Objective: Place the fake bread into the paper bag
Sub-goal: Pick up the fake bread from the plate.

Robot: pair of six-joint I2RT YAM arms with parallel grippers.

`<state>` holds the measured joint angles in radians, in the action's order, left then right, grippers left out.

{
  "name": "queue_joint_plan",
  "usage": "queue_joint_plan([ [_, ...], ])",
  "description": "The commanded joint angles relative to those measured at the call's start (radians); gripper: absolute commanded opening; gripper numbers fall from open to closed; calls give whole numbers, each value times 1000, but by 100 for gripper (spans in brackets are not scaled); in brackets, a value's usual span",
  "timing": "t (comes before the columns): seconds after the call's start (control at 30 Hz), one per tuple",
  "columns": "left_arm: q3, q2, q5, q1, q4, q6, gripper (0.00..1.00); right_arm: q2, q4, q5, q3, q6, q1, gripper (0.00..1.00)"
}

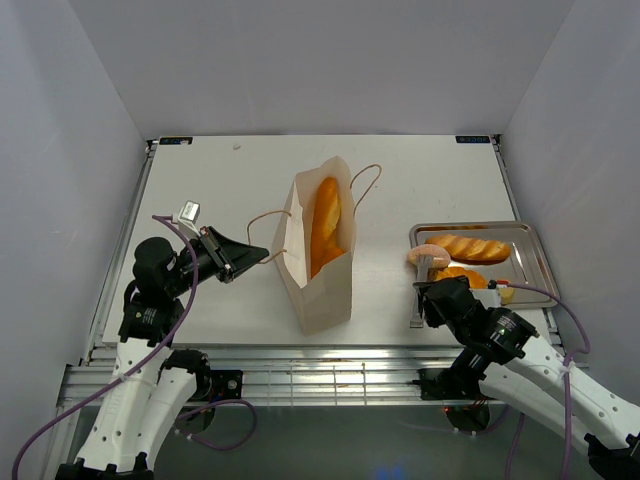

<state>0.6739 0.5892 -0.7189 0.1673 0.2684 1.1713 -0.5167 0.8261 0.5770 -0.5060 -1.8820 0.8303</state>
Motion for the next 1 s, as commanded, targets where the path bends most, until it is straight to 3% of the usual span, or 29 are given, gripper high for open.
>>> queue_joint_plan([
  [0.0, -11, -8, -10, 3, -6, -5, 0, -2, -15, 93, 1, -16, -3, 51],
  [0.43, -8, -9, -11, 5, -5, -5, 0, -16, -24, 121, 27, -35, -5, 37],
  [0.57, -7, -6, -11, 5, -5, -7, 0, -25, -31, 119, 32, -39, -3, 19],
  [0.67, -7, -6, -11, 5, -3, -9, 0, -23, -38, 124, 32, -32, -5, 11],
  [0.97, -11, -5, -11, 3, -3, -9, 0, -19, -41, 139, -32, 26, -5, 8],
])
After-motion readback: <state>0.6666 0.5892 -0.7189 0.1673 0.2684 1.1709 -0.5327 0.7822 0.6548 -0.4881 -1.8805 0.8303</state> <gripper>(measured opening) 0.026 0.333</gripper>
